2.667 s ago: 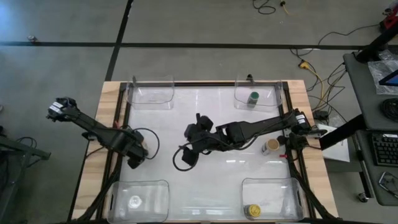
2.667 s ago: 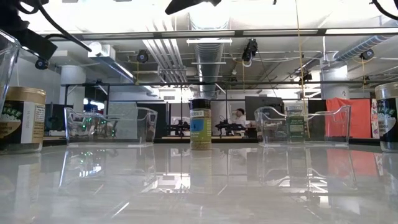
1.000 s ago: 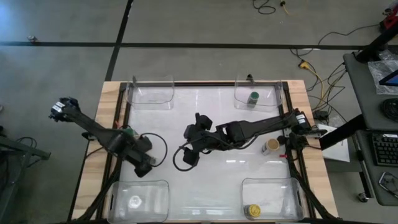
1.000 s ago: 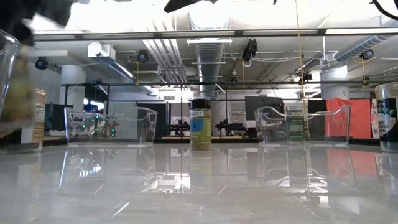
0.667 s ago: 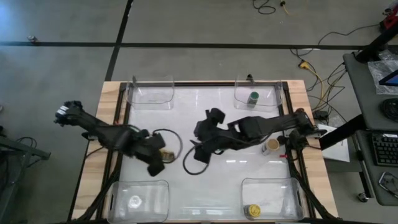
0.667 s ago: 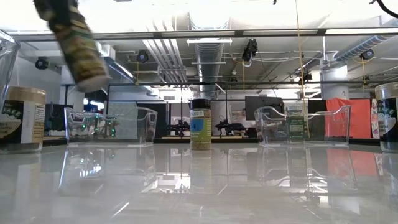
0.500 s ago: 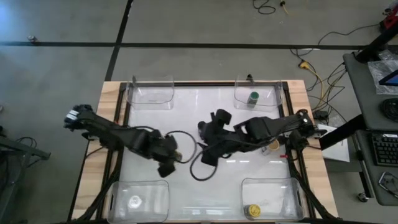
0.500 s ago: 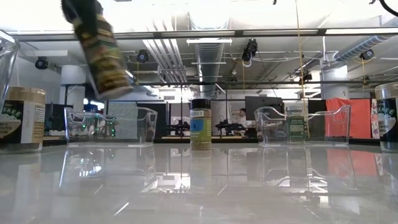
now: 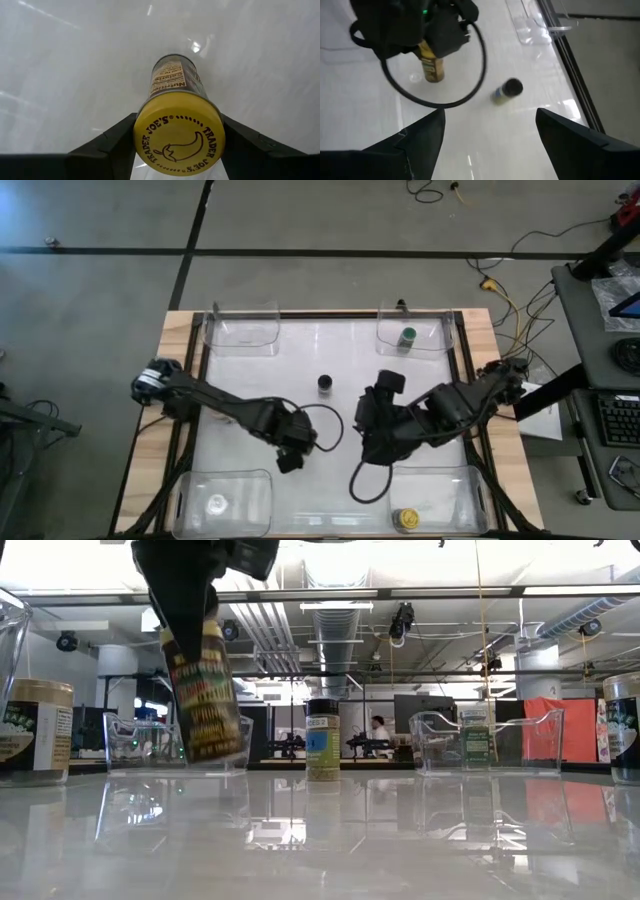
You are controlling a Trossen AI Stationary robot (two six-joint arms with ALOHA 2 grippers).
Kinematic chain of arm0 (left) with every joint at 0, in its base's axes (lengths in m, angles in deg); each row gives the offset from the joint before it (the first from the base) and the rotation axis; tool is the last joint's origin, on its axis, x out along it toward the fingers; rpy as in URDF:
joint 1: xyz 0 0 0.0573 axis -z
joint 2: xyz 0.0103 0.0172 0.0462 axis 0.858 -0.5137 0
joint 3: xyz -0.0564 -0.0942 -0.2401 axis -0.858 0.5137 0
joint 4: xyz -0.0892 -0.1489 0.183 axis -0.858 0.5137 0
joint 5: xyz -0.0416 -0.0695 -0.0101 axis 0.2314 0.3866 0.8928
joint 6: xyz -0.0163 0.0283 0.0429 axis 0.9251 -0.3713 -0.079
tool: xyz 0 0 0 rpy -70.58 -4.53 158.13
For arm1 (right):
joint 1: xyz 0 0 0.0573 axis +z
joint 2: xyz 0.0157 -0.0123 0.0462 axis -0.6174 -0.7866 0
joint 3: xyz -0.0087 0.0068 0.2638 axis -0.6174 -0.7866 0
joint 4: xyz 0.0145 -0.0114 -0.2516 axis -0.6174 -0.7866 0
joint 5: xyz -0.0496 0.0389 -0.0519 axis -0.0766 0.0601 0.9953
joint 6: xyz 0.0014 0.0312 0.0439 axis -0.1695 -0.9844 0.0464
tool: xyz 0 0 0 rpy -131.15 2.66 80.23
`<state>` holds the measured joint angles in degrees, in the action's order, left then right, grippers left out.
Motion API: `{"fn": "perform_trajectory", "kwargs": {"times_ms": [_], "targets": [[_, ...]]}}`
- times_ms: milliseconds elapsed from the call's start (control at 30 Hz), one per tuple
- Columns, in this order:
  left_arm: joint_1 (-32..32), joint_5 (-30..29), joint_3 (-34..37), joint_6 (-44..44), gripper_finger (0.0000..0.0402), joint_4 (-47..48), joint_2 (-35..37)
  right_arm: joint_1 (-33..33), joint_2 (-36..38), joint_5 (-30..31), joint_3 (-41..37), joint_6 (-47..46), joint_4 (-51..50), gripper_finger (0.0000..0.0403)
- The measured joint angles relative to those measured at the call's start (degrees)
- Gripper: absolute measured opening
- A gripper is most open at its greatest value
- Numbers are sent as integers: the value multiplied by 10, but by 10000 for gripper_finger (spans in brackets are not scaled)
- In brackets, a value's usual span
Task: Sort spices by type
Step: Put the yellow seasoning bottle into the bottom right transparent bin
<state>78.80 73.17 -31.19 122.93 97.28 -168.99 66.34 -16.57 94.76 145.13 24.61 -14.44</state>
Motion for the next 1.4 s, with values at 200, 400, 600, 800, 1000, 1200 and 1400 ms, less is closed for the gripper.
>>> {"fn": "perform_trajectory", "kwargs": {"times_ms": [200,400,600,800,1000,1200,1400], "targets": [[-3,10,0,-29,217,-25,-26,24,0,0,-9,-8,-4,303],[-3,13,0,-31,223,-35,-30,27,0,0,-25,0,0,298],[-3,13,0,-24,235,-40,-30,26,0,14,-40,49,40,311],[-3,7,1,-19,237,-43,-30,26,0,15,-41,73,60,324],[-3,6,1,-22,251,-47,-30,26,0,14,-41,73,60,333],[-3,6,1,-27,272,-52,-30,27,0,13,-41,73,60,335],[-2,10,-23,-44,289,-45,-26,29,0,6,-41,77,60,327]]}}
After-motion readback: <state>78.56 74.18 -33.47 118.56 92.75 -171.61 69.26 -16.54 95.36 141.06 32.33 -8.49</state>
